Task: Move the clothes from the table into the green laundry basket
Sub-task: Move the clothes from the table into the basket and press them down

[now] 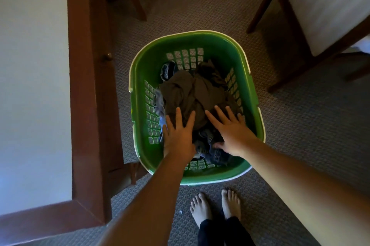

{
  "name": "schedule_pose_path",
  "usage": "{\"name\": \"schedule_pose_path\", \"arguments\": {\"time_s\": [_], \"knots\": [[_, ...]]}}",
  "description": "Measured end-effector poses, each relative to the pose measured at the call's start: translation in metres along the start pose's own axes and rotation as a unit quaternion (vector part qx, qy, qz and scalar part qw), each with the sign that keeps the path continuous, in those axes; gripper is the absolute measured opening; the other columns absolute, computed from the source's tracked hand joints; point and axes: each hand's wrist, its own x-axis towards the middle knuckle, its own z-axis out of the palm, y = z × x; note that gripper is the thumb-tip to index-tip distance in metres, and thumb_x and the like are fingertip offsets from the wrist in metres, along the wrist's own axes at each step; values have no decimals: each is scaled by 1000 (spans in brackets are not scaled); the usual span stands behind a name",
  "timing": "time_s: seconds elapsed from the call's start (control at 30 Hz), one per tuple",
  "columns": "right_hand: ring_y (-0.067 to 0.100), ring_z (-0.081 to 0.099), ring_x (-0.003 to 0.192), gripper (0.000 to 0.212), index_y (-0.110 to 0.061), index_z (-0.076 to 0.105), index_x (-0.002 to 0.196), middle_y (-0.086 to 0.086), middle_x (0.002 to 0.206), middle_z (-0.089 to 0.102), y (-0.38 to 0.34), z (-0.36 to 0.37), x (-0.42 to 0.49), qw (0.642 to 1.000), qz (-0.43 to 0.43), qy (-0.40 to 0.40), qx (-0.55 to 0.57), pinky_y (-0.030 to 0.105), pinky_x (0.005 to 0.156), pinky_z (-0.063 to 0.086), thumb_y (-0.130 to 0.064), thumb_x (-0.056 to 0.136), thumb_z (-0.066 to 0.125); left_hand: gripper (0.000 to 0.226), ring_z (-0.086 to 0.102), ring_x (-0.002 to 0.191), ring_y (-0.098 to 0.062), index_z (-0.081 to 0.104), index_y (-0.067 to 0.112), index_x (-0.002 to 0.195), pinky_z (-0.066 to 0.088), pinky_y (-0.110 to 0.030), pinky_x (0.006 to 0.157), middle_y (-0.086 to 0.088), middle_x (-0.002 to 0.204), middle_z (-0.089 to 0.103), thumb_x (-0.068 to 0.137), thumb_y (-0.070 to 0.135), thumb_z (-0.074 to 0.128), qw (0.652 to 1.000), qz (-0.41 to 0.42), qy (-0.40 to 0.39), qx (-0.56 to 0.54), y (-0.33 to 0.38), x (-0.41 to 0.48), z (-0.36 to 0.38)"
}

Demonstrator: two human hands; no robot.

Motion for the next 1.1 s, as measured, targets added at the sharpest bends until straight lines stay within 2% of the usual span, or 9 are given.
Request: {"name": "schedule_pose_path", "arguments": {"time_s": [0.1, 0.2, 0.3, 0.4, 0.5, 0.63, 0.87, 1.0, 1.1], "knots": [[42, -21, 155, 129, -43, -25, 157, -2, 170, -28, 2, 14, 17, 1000, 7, -19, -15, 69, 123, 2, -58, 80, 78, 128, -6, 154, -59, -23, 48, 159, 26, -65, 123, -13, 169, -32, 88, 36, 83, 999, -18, -46, -22, -3, 22, 24], [44, -23, 154, 133, -42, -26, 157, -2, 169, -29, 2, 32, 34, 999, 24, -36, -31, 71, 122, 2, -53, 79, 82, 131, -4, 153, -62, -23, 50, 158, 39, -65, 115, -15, 168, -35, 85, 33, 84, 997, -8, -65, -36, -8, 38, 45], [46, -23, 154, 133, -43, -24, 157, -4, 169, -28, 1, 41, 48, 998, 33, -49, -25, 74, 120, 3, -52, 79, 83, 131, 7, 152, -63, -21, 50, 159, 49, -62, 108, -19, 170, -28, 83, 36, 85, 997, -3, -76, -25, -15, 49, 55], [47, -24, 153, 131, -43, -22, 158, -4, 169, -29, 1, 44, 57, 997, 38, -65, -31, 76, 119, 3, -52, 79, 82, 129, 19, 149, -64, -18, 49, 160, 52, -59, 105, -25, 170, -22, 84, 31, 84, 996, -1, -83, -16, -17, 59, 60], [47, -25, 153, 129, -44, -21, 158, -3, 169, -28, 3, 47, 64, 995, 43, -81, -35, 76, 119, 3, -52, 81, 81, 121, 40, 140, -63, -17, 46, 162, 57, -56, 96, -29, 170, -15, 90, 29, 79, 996, -1, -88, 8, -14, 66, 66], [46, -23, 154, 126, -45, -19, 159, -1, 170, -25, 4, 53, 74, 994, 42, -89, -43, 77, 119, 3, -54, 80, 79, 112, 55, 128, -58, -11, 45, 163, 60, -56, 90, -34, 169, -1, 92, 34, 75, 996, 8, -84, 16, -20, 78, 76], [47, -22, 154, 124, -47, -21, 157, 0, 170, -25, 7, 66, 91, 993, 44, -95, -58, 80, 116, 4, -55, 83, 78, 100, 53, 131, -56, -10, 44, 163, 57, -59, 97, -33, 169, 7, 99, 41, 67, 994, -4, -96, 43, -21, 95, 93], [46, -22, 154, 120, -46, -21, 157, 2, 170, -27, 6, 76, 102, 990, 47, -112, -75, 80, 116, 2, -52, 86, 76, 92, 51, 135, -54, -1, 40, 165, 56, -58, 97, -31, 169, 14, 102, 31, 65, 991, -19, -125, 54, -22, 109, 107], [45, -21, 155, 119, -48, -19, 157, 0, 169, -28, 13, 81, 113, 988, 42, -135, -65, 79, 117, 5, -52, 86, 76, 86, 57, 130, -50, 10, 35, 165, 58, -56, 94, -31, 165, 27, 101, 25, 66, 990, -14, -129, 55, -24, 117, 115]]}}
